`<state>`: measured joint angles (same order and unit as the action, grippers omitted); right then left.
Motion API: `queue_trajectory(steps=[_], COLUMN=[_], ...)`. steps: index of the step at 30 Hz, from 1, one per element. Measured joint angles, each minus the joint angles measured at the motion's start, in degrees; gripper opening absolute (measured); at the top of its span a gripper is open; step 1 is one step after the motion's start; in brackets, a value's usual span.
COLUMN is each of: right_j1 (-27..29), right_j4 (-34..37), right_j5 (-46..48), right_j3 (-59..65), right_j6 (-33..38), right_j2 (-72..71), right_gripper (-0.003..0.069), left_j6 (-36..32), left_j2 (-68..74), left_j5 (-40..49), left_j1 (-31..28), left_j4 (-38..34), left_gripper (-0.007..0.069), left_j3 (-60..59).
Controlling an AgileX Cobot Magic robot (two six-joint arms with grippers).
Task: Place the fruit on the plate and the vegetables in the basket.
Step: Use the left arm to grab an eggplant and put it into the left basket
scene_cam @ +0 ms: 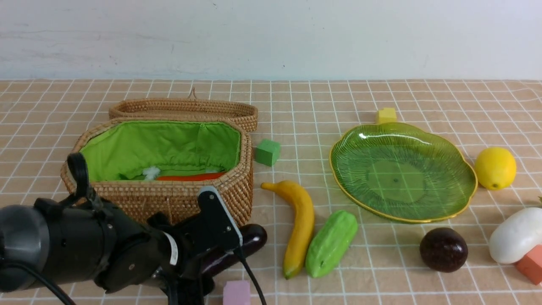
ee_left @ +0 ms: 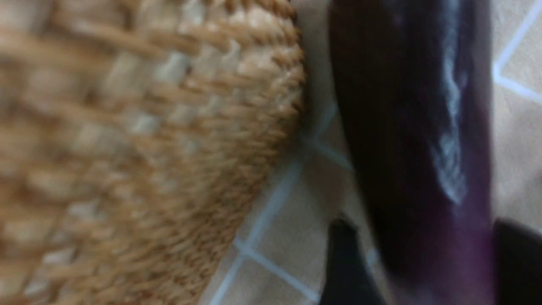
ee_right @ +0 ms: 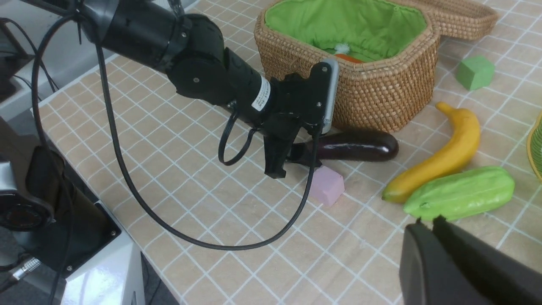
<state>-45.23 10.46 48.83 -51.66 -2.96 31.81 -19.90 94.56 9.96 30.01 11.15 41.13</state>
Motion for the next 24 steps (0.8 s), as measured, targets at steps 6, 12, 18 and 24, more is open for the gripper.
queue_trajectory(steps=[6,12,18,24], right_j1=[0.0,0.0,0.0,0.0], right_j4=[0.2,-0.1,-1.6,-3.1], right_j5=[-0.9,-2.9,-6.0,-8.6], right_j3=[0.0,0.0,0.0,0.0], right_j6=[0.0,0.0,0.0,0.0], right_j2=[0.0,0.0,0.0,0.0], right_gripper=[0.0034,0.0034,0.0034,0.0034], left_j6=[0.2,0.2,-1.8,-6.6], left_j2=[0.0,-4.2,-16.8,-29.9], left_j5=[1.5,7.2,10.9,15.1], left_j1=[0.1,0.1,0.4,3.3], left_j4=[-0.5,-0.4,-0.4,0.9], left_gripper=[0.0268,0.0273,0.0273,0.0273], left_j3=[0.1,0.0,0.0,2.0])
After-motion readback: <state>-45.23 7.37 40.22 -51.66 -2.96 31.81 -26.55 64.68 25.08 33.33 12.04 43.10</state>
